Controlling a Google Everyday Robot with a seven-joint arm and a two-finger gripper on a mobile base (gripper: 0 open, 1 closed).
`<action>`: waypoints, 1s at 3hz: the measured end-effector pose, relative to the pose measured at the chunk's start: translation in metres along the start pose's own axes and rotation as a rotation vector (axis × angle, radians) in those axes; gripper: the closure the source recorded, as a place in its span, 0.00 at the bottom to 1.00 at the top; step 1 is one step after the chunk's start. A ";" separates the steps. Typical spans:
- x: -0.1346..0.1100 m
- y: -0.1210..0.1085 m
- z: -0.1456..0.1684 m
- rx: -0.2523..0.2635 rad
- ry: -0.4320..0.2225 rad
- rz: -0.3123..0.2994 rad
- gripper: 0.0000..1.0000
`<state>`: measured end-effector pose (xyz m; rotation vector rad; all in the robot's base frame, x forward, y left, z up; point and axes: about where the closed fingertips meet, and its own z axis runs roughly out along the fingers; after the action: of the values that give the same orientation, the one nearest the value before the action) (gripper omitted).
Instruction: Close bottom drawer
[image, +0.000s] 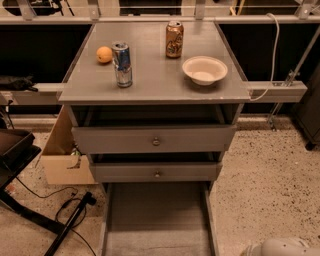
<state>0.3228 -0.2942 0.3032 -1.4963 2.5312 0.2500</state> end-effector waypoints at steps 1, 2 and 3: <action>0.027 -0.006 0.057 -0.031 -0.061 0.073 1.00; 0.024 -0.010 0.056 -0.024 -0.059 0.068 1.00; 0.020 0.001 0.067 -0.036 -0.036 0.040 1.00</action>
Offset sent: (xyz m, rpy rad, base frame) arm -0.0048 -0.0060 -0.0460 0.0582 0.0176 -0.0487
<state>0.3177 -0.2946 0.2337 -1.4417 2.5436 0.3269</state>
